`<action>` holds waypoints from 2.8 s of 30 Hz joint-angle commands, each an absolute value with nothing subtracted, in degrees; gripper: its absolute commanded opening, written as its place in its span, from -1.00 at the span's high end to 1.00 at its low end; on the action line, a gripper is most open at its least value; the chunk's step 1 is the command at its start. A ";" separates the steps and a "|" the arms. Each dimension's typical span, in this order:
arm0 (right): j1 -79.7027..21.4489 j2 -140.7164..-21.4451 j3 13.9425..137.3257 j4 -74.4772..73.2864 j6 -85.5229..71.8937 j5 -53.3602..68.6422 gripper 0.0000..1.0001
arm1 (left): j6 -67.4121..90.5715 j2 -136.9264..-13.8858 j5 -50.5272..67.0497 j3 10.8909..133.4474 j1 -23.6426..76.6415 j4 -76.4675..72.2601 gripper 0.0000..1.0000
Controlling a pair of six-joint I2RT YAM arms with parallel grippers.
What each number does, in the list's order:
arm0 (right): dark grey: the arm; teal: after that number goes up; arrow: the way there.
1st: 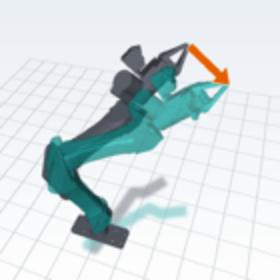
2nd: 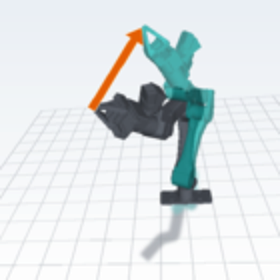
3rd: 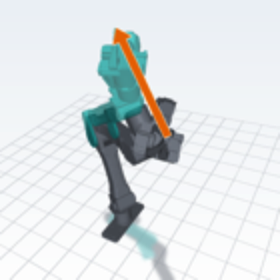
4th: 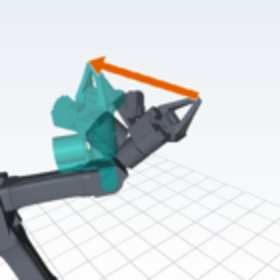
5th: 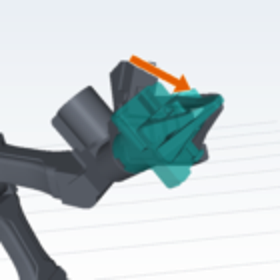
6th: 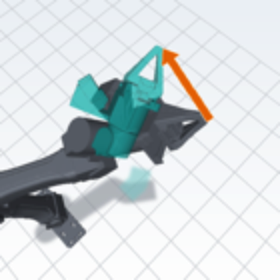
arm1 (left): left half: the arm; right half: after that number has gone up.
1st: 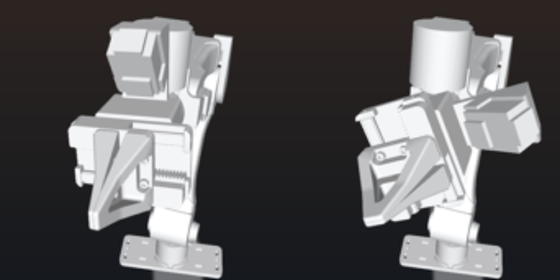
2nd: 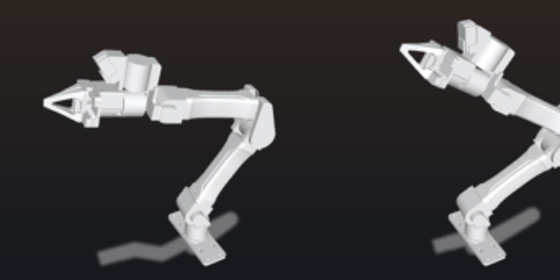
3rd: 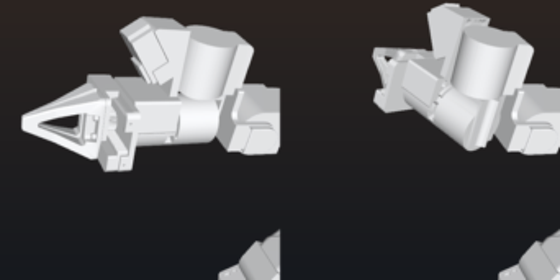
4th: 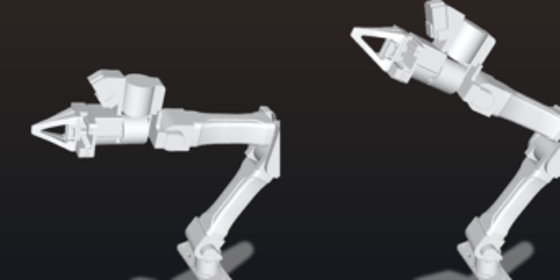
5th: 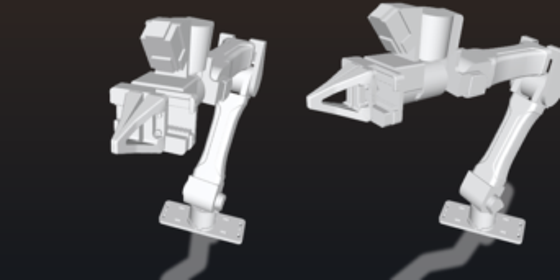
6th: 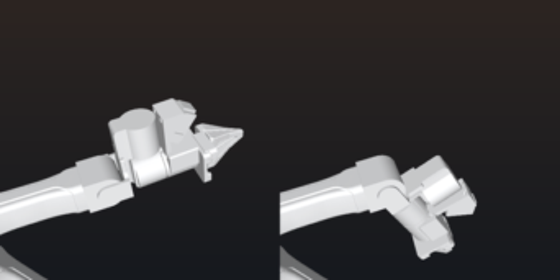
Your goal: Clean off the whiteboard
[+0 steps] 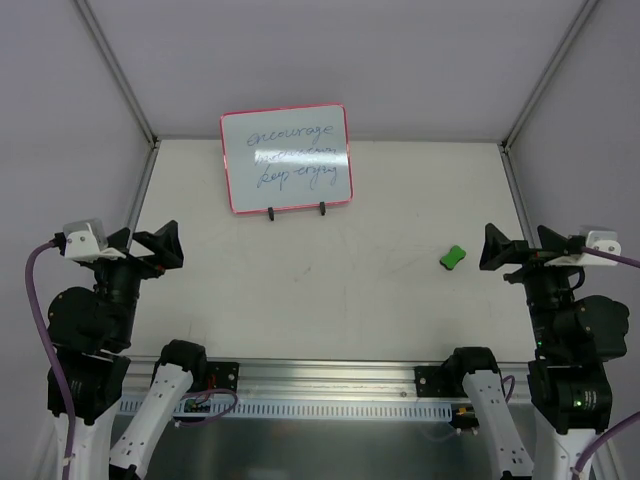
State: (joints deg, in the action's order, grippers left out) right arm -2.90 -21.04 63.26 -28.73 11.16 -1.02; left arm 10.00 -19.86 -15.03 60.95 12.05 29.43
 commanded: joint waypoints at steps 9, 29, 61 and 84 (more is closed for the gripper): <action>-3.16 -28.03 59.68 -26.01 5.45 13.08 -0.98 | 13.35 -24.17 -12.48 57.40 12.57 27.86 -0.97; -28.01 -71.52 54.48 -1.59 3.16 -10.52 -0.98 | 20.74 -31.73 -3.78 46.32 12.48 28.04 -0.98; -37.27 -119.44 83.84 6.24 -8.26 -9.05 -0.10 | 22.32 -31.82 -7.82 42.80 12.48 28.48 -0.97; -37.53 -126.04 95.89 -5.44 -11.78 -13.80 0.18 | 23.03 -26.72 -8.00 41.66 12.57 30.15 -0.97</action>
State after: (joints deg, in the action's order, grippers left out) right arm -37.26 -125.47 92.95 -2.83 -10.11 -11.27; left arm 22.17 -27.62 -6.70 41.74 12.05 29.98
